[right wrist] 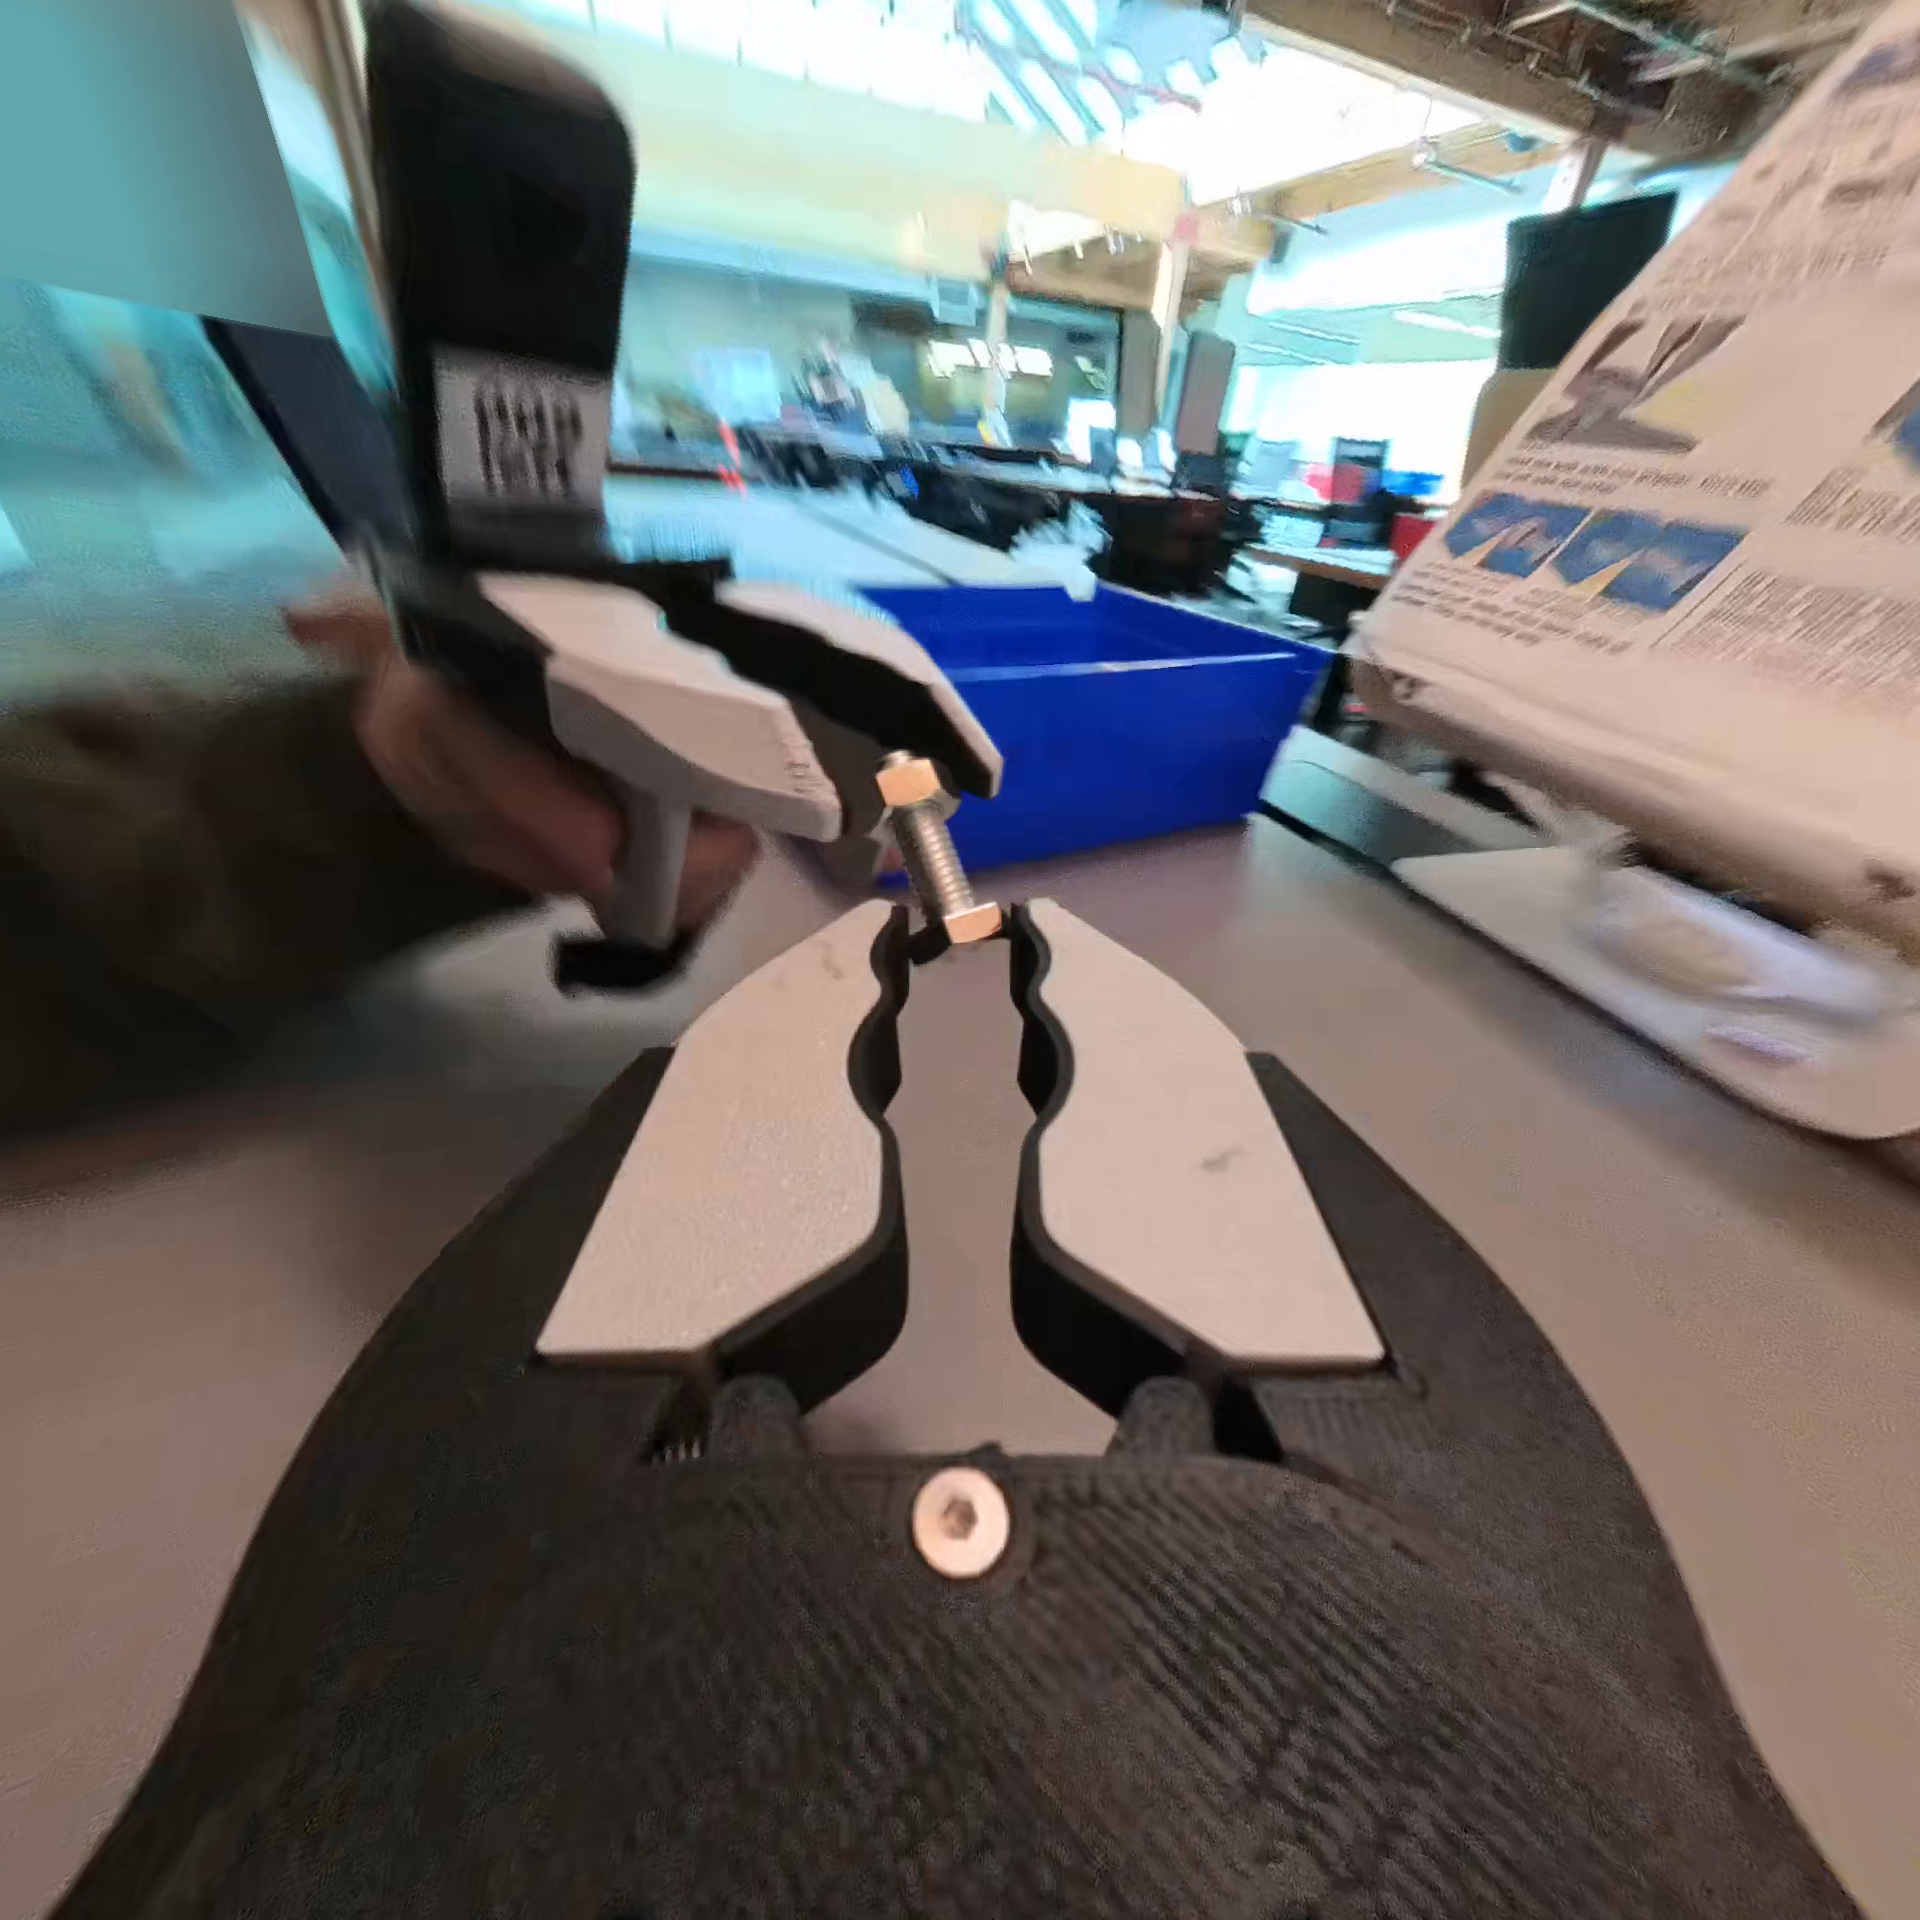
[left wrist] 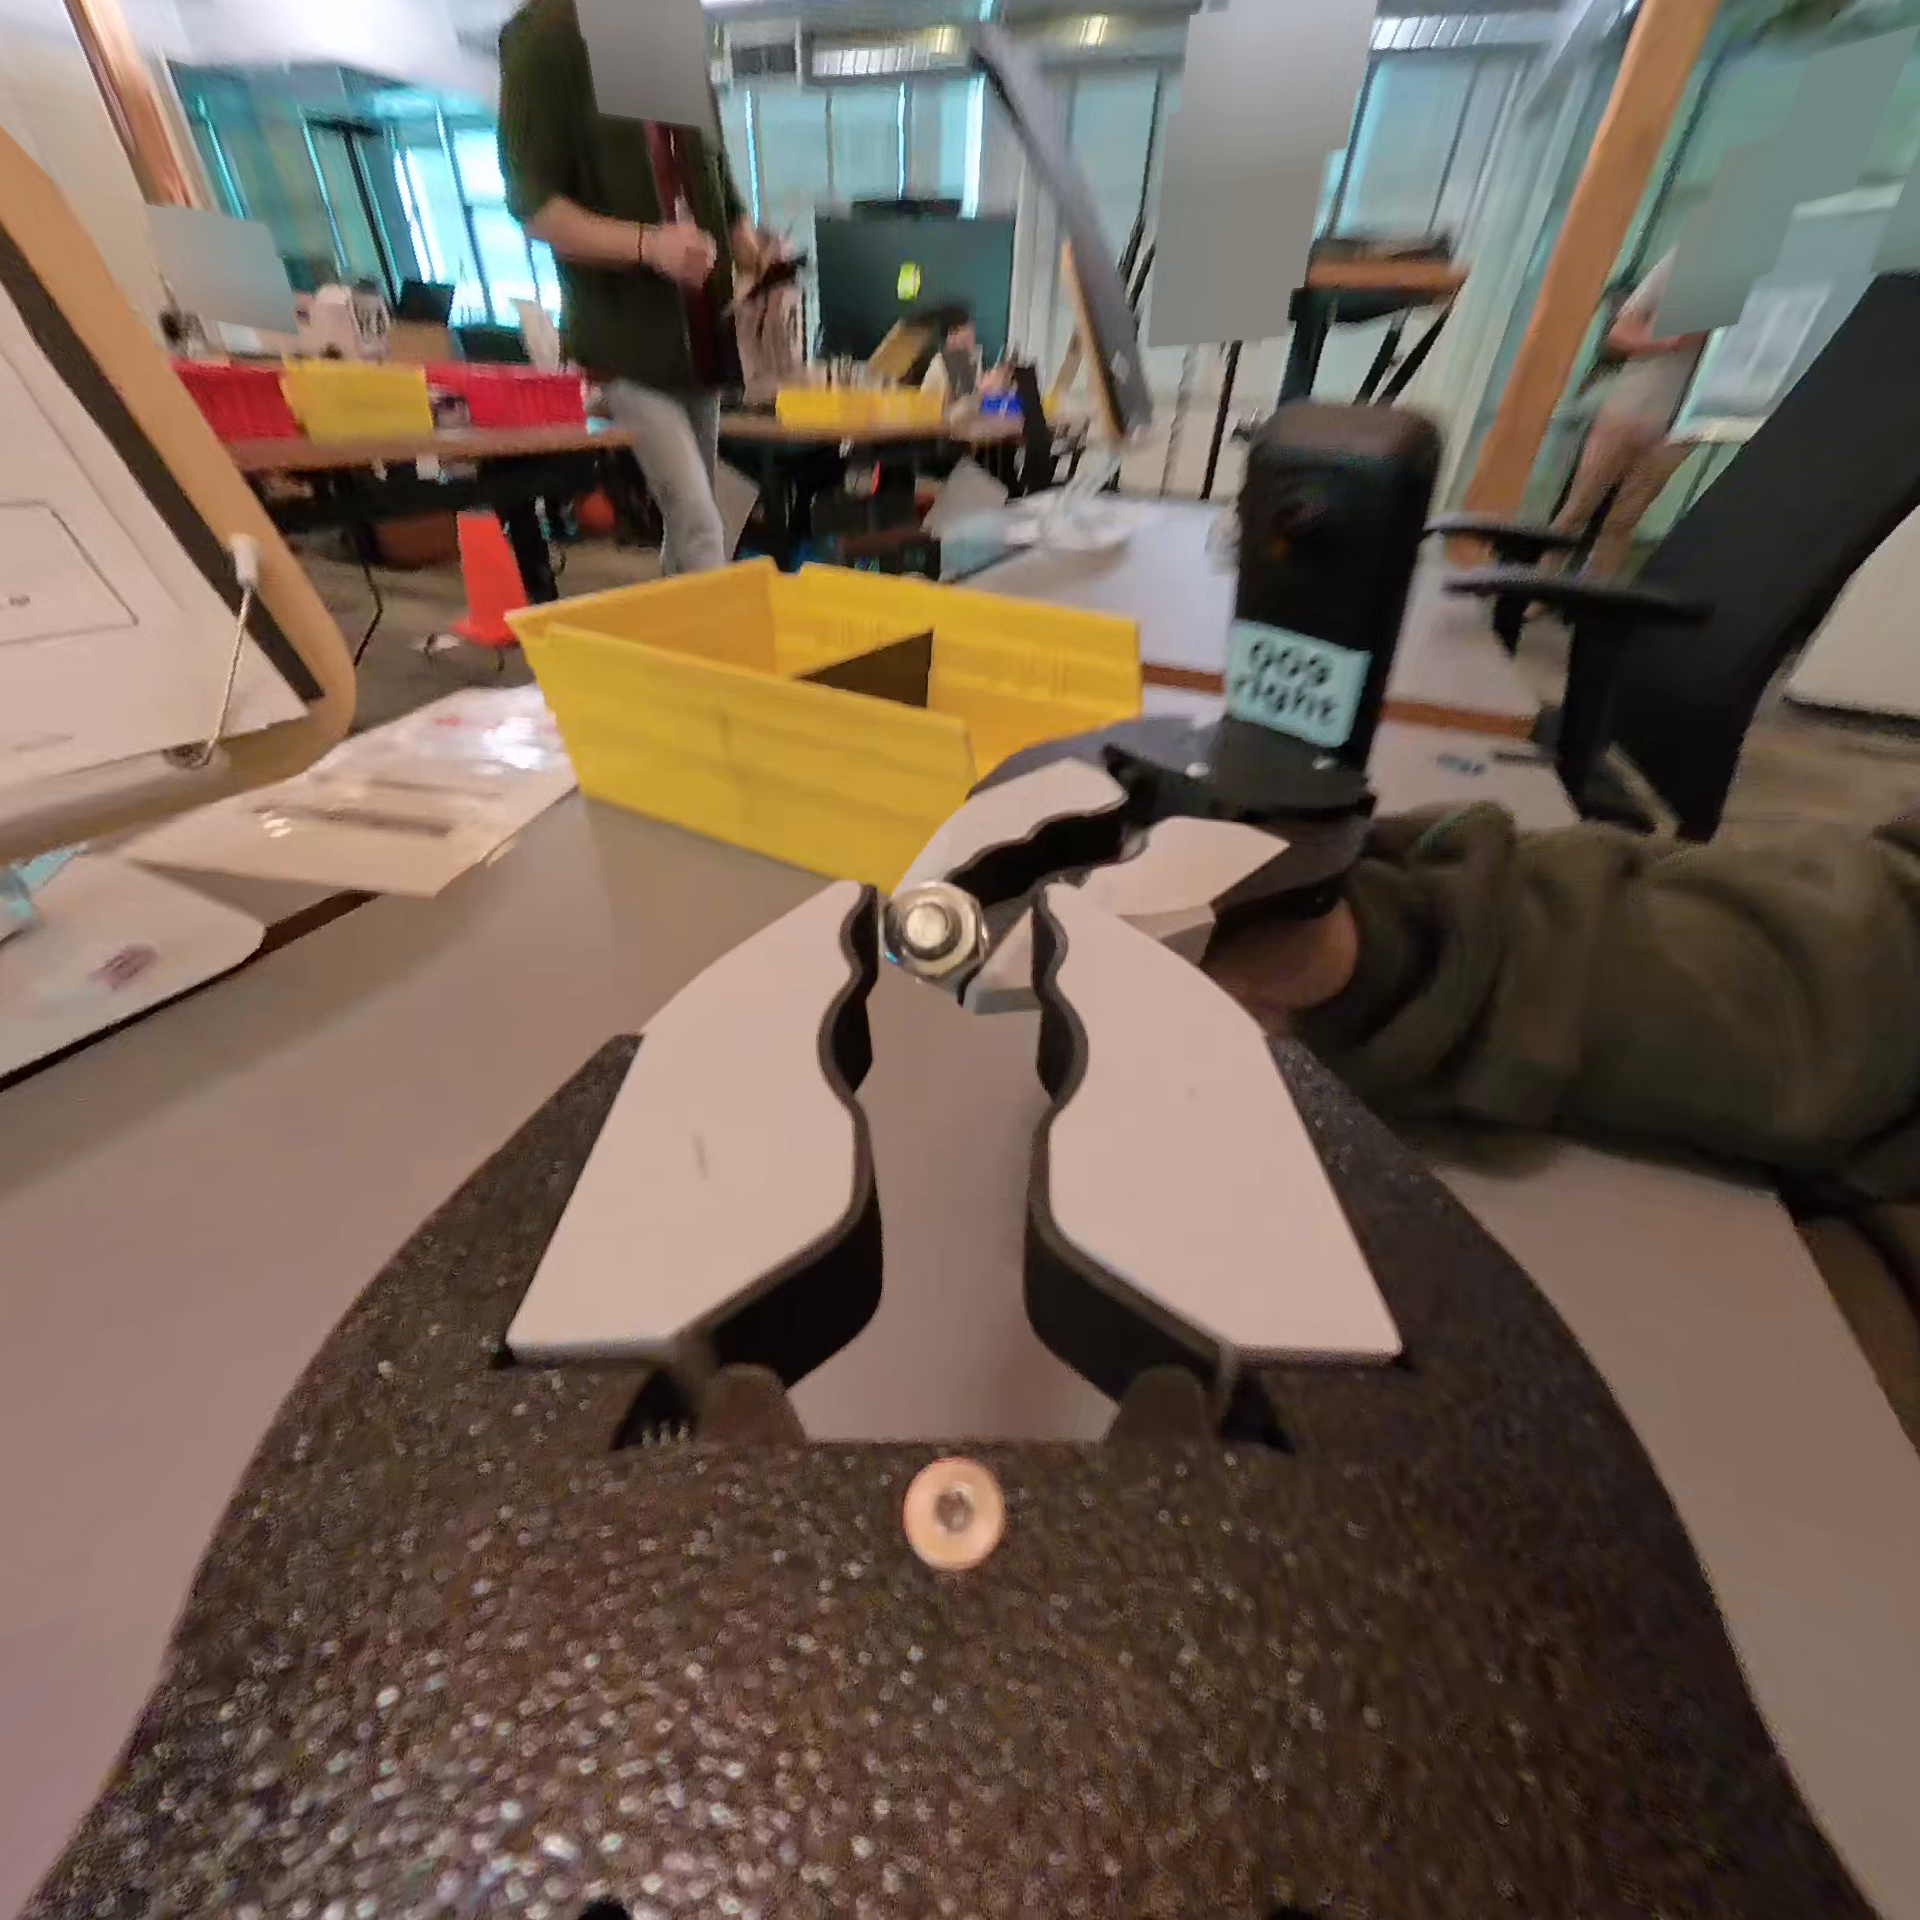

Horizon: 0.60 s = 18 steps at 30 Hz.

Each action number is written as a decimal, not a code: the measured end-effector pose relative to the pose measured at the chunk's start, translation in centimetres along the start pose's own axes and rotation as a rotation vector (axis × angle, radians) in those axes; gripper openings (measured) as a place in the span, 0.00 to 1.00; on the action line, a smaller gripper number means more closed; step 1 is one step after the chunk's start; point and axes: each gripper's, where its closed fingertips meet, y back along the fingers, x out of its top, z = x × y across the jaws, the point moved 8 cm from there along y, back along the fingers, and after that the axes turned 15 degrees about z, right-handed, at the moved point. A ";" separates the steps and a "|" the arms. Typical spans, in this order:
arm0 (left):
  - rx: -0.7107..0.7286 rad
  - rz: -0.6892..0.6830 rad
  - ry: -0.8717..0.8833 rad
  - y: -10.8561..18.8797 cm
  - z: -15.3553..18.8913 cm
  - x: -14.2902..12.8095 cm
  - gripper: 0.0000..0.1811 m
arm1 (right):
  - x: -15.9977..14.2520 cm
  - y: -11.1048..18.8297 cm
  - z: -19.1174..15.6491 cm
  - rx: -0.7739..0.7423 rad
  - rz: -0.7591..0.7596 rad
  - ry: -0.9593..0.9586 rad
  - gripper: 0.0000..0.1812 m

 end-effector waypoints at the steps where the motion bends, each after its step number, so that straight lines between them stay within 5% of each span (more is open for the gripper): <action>1: -0.007 0.021 0.023 0.1 -0.1 0.0 0.15 | 0.1 0.0 0.1 0.004 0.048 -0.084 0.10; 15: -0.011 0.060 0.085 -0.1 -0.3 -0.8 0.16 | 0.3 0.2 0.4 0.009 0.174 -0.280 0.10; 18: -0.017 0.082 0.074 -0.2 -0.2 -0.7 0.10 | 0.1 0.1 0.2 0.023 0.155 -0.257 0.10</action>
